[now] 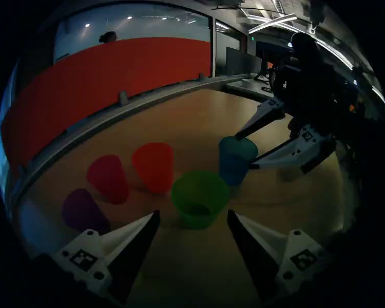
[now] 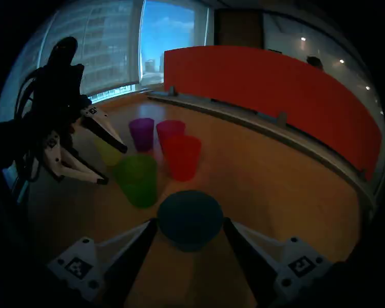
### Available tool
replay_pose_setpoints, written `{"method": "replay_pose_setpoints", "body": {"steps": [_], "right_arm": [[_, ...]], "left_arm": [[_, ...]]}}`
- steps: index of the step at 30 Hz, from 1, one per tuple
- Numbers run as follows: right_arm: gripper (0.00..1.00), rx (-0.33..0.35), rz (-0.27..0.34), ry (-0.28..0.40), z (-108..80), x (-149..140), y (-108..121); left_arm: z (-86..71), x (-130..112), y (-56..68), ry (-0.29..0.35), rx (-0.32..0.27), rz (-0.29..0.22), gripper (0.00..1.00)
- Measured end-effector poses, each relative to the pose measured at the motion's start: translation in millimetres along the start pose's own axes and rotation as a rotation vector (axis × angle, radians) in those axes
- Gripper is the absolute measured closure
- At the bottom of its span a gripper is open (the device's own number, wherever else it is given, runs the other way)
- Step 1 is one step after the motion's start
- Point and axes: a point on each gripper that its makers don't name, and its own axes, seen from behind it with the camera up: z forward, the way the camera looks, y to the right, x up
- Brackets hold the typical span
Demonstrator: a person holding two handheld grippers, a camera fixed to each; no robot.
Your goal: Pour water
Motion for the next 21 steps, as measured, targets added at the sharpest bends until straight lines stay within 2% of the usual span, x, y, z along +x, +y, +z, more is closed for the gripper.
{"method": "replay_pose_setpoints", "body": {"steps": [12,21], "right_arm": [[0.0,0.002,0.011,-0.016,8.2,-4,1],[0.0,-0.002,0.012,-0.025,13.7,-6,2]], "left_arm": [[15.7,-2,1.2,-0.021,0.012,-0.013,0.04],[21.8,0,3.2,-0.022,0.005,-0.027,0.06]]}}
